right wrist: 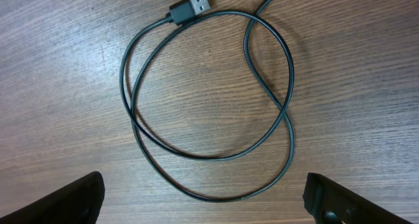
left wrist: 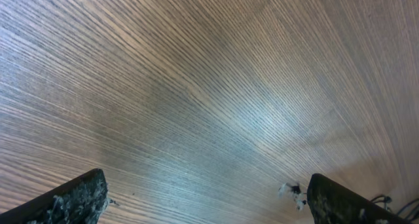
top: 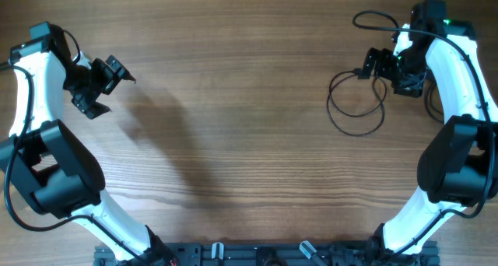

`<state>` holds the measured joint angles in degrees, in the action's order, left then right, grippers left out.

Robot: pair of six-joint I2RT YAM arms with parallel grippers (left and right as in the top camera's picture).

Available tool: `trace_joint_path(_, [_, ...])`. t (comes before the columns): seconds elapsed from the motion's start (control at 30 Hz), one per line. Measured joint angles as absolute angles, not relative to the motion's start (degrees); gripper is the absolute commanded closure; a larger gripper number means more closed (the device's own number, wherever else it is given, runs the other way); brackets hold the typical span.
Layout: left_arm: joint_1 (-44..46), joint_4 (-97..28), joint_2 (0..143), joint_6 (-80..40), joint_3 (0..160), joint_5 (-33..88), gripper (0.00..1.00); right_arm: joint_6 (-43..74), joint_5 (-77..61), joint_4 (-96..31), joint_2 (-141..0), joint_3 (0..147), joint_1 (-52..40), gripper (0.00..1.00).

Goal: Untangle cables

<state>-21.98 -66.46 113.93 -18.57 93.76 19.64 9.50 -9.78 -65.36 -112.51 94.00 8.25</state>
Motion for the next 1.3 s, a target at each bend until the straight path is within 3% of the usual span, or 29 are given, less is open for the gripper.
trace_joint_path(0.1, [-21.98,-66.43,113.93,-18.57,93.76,19.62,0.0,8.25,-9.78,-64.6,-112.51,94.0,8.25,0.0])
trace_joint_path(0.37, [-21.98,-66.43,113.93,-18.57,93.76,19.64,0.0,7.4,-9.34,-39.09,-112.55,93.54,8.25,0.0])
trace_joint_path(0.97, [-21.98,-66.43,113.93,-18.57,93.76,19.64,0.0,7.4,-9.34,-37.17,-112.36,93.54,8.1,0.0])
trace_joint_path(1.07, [-21.98,-66.43,113.93,-18.57,93.76,19.64,0.0,7.4,-9.34,-37.23,-107.15,93.47,7.92,0.0])
trace_joint_path(1.3, [-21.98,-66.46,113.93,-18.57,93.76,19.64,0.0,7.4,-9.32,-37.1,-78.02,93.51,7.92,0.0])
